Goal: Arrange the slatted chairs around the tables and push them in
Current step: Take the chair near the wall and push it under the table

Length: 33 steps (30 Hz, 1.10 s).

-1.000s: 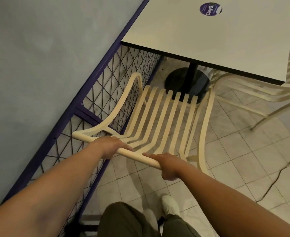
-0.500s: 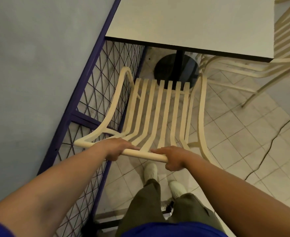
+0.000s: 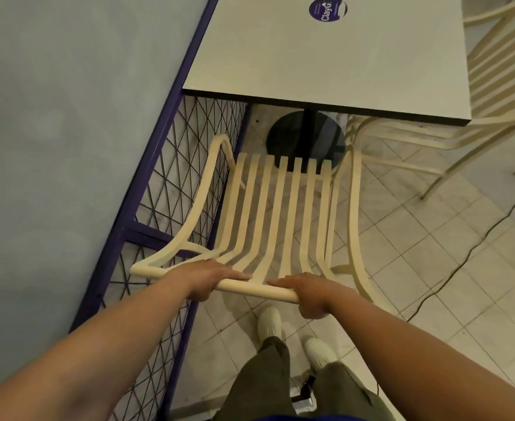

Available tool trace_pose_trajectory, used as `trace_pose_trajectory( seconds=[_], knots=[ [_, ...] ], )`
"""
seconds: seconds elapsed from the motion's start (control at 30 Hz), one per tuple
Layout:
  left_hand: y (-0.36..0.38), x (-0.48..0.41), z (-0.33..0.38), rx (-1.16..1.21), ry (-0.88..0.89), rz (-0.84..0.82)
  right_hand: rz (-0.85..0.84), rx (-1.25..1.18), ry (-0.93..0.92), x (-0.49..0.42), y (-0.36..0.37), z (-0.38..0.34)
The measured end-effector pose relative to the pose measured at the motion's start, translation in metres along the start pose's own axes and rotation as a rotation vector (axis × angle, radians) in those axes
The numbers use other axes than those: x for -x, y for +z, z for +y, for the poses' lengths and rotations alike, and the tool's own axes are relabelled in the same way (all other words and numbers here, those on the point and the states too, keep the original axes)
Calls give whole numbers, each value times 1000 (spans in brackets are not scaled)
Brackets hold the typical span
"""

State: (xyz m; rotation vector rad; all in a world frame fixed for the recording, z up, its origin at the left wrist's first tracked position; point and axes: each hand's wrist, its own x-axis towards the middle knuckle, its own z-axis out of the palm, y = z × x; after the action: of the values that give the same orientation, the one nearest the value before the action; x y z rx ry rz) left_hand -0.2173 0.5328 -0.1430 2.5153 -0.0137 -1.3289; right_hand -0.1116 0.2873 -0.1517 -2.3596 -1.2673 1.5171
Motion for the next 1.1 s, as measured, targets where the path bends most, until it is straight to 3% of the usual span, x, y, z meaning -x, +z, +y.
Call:
trace_pose_trajectory(
  seconds=[0.37, 0.63, 1.1],
  knots=[
    [-35, -21, -21, -31, -12, 55, 33, -2, 14, -17, -39, 4],
    [-35, -14, -34, 17, -113, 2, 87, -48, 83, -7, -27, 20],
    [-47, -21, -50, -65, -140, 88, 134, 22, 112, -9, -38, 31]
  ],
)
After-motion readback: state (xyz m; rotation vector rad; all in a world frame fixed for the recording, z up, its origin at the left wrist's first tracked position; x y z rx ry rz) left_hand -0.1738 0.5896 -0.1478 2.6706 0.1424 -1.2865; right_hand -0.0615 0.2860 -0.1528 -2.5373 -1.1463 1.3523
